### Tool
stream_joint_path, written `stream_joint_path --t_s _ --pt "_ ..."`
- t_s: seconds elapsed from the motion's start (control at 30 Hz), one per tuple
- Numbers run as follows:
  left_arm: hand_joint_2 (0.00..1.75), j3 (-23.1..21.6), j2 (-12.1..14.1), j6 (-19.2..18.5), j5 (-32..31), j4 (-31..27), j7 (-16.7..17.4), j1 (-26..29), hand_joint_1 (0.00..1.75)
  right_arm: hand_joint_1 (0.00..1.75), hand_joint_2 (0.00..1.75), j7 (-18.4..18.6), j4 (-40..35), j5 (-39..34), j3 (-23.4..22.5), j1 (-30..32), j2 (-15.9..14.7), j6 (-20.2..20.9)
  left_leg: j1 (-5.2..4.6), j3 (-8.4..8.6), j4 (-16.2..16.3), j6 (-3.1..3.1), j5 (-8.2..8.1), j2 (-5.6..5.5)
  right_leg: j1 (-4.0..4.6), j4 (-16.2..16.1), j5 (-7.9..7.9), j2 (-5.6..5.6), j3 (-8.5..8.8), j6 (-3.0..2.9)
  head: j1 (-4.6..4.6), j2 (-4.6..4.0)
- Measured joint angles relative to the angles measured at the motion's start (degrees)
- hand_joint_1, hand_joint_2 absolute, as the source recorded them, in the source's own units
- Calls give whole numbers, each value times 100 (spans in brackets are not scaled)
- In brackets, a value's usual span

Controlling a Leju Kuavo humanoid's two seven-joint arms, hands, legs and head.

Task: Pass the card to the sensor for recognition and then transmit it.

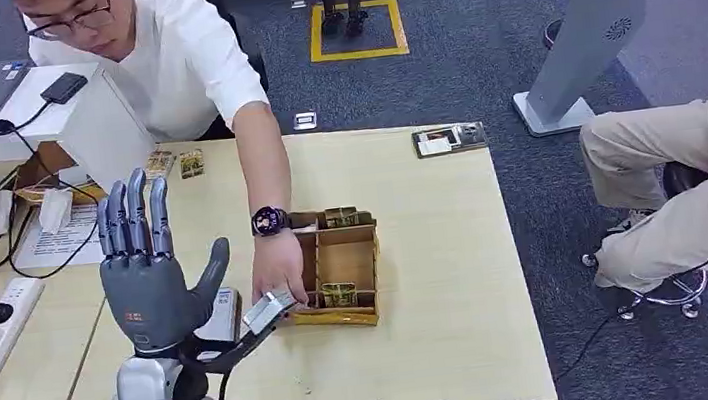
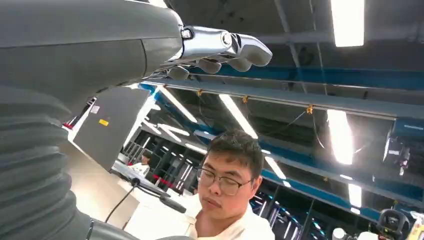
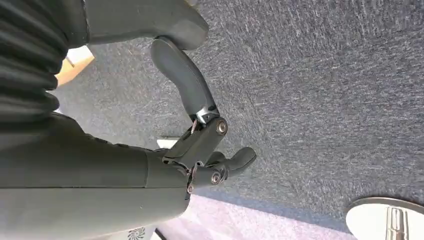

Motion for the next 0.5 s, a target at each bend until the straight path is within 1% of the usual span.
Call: stream_joint_path --t_s 0.13,0.3,0.5 --pt "175 7 -20 0 2 -2 0 16 0 0 175 0 0 0 0 0 0 0 0 0 0 0 0 0 0 0 0 0 0 0 -2 -2" --pt "175 114 -129 -2 0 -2 -328 134 0 0 175 7 0 2 0 -3 0 0 0 -1 0 0 0 0 0 0 0 0 0 0 0 -2" --pt "175 214 -212 -2 2 -2 -402 210 0 0 175 7 0 9 0 -13 0 0 0 0 0 0 0 0 0 0 0 0 0 0 0 -2"
